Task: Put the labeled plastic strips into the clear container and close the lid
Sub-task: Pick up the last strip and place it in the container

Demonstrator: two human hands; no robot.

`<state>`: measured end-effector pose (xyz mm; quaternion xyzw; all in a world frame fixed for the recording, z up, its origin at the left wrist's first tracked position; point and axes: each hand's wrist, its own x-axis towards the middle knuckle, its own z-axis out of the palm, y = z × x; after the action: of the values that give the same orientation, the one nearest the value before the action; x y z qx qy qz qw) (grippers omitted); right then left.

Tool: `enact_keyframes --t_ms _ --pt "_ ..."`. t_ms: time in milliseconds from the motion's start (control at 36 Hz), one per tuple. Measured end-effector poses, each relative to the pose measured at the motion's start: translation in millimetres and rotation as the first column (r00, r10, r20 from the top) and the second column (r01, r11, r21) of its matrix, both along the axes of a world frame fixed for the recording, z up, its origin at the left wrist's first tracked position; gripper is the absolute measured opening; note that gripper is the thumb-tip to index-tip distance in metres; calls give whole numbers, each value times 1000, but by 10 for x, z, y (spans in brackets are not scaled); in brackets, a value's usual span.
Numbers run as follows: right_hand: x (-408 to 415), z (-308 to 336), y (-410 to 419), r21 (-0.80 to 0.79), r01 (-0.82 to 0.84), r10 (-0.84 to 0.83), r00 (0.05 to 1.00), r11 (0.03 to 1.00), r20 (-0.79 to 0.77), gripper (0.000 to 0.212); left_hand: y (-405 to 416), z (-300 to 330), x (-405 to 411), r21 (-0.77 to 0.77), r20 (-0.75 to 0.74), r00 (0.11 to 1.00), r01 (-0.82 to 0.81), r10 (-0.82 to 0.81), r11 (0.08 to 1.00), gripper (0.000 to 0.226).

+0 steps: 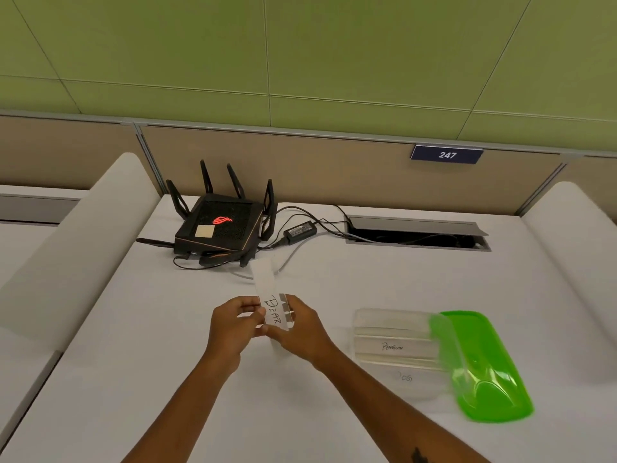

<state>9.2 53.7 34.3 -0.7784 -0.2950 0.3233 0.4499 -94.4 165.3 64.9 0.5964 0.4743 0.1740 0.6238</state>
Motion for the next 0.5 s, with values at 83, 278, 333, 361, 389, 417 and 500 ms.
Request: enact_keyframes --t_ms 83,278,333,361,389,417,500 --pt "158 95 -220 12 26 -26 999 1000 28 73 -196 59 159 -31 40 999 18 -16 999 17" --pt "560 289 -738 8 32 -33 988 999 153 67 -622 178 508 -77 119 991 74 -64 994 15" --pt "681 336 -880 9 29 -30 982 1000 186 67 -729 209 602 -85 158 983 105 -91 991 14" --pt "745 356 -952 4 24 -24 978 1000 208 68 -781 224 649 -79 170 979 126 -111 989 12" --pt "812 377 -1028 -4 19 -18 973 1000 232 69 -830 236 695 -65 176 975 148 -134 987 11" --pt "882 396 -1110 -13 16 -12 967 1000 254 70 -877 247 741 -48 175 972 165 -154 985 10" --pt "1098 428 -1362 -35 18 -6 950 999 311 70 -982 282 863 -1 190 965 183 -180 983 14"
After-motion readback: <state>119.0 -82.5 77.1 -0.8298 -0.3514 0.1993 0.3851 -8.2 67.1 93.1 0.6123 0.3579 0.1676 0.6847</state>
